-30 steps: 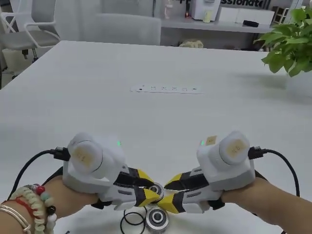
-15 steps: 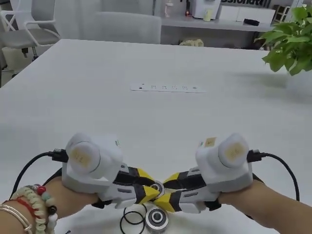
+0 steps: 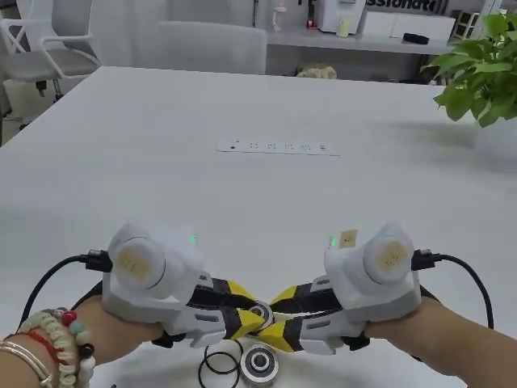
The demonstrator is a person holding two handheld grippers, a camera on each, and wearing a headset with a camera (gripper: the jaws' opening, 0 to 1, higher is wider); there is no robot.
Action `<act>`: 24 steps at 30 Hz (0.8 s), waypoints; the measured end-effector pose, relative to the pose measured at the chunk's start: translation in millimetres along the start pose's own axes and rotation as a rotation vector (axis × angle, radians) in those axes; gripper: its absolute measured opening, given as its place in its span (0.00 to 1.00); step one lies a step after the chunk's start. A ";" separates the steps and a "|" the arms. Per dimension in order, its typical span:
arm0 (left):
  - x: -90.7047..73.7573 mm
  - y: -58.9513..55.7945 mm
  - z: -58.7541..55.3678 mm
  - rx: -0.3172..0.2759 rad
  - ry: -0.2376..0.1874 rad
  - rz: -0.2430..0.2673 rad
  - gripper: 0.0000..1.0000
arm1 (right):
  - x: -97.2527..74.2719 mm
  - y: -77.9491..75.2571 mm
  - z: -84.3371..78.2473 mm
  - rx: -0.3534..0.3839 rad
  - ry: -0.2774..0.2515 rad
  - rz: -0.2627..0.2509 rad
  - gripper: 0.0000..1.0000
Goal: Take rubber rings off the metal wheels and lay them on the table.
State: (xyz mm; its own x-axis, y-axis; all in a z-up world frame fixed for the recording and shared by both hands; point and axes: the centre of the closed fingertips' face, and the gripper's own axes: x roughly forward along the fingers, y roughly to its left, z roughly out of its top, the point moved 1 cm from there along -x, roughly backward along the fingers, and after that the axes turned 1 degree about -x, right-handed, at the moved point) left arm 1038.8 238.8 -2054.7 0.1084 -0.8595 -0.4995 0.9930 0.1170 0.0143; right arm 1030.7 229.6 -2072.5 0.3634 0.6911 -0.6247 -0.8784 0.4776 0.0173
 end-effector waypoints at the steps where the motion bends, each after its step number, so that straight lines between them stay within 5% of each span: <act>1: 0.2 -0.1 0.1 0.000 -0.001 0.001 0.08 | -0.3 -0.1 -0.1 0.010 0.000 0.002 0.21; 17: 1.3 2.2 -0.1 -0.007 -0.008 0.008 0.08 | -1.2 0.0 1.8 0.108 -0.016 0.014 0.23; 24: 1.8 2.1 -0.4 -0.007 -0.009 0.009 0.08 | -1.2 -0.6 1.1 0.065 -0.002 0.003 0.21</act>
State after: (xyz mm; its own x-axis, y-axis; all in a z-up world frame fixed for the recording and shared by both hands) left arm 1041.1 237.7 -2055.9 0.1179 -0.8627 -0.4918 0.9916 0.1285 0.0124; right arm 1031.1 229.1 -2070.9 0.3616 0.6937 -0.6229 -0.8574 0.5098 0.0701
